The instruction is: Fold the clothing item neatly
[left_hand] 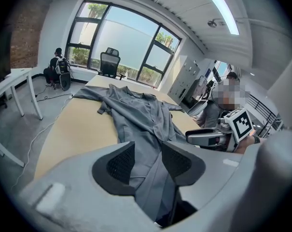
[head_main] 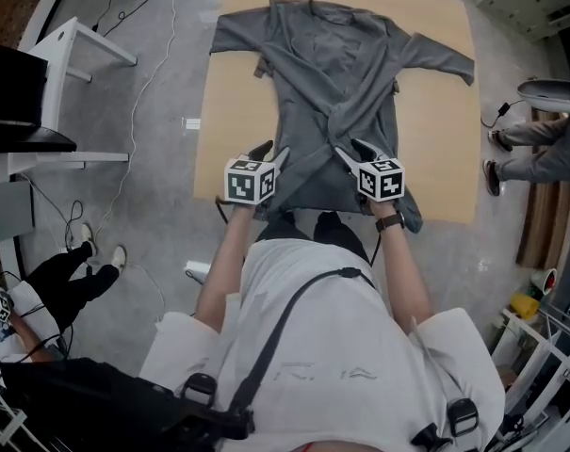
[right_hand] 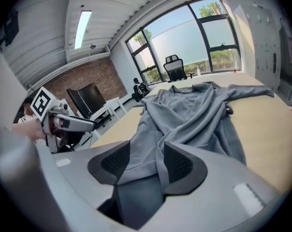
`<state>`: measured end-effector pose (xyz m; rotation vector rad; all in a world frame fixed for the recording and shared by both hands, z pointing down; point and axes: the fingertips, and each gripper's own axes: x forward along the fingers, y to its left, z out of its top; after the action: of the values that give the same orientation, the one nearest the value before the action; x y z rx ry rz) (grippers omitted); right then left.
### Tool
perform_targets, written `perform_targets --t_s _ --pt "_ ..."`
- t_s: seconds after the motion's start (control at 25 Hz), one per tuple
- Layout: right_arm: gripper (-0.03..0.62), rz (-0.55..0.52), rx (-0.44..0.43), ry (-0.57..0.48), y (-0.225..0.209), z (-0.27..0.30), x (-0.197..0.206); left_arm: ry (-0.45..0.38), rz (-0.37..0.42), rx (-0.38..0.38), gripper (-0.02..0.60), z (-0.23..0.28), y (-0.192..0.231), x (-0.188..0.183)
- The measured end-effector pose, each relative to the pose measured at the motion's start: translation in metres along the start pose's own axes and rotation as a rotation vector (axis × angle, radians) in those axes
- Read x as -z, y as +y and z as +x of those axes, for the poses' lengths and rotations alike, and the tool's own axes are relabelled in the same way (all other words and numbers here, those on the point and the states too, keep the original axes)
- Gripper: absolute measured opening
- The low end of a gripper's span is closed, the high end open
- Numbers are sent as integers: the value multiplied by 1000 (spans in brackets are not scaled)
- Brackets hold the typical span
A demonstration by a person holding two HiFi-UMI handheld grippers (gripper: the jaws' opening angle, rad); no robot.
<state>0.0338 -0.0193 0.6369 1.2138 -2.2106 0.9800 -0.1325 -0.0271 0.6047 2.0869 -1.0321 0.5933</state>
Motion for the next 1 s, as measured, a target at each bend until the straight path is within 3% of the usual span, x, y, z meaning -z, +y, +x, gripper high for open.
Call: perform_targets --t_s 0.36,0.68,1.0 --pt "213 -69 71 -119 -8 -93 7 -44 112 -7 181 -10 -30 12" --pt "207 -117 58 -109 -54 -181 68 -60 124 7 179 10 -145 47" --pt "194 -34 136 -51 -115 -254 155 -11 218 70 179 30 -242 78"
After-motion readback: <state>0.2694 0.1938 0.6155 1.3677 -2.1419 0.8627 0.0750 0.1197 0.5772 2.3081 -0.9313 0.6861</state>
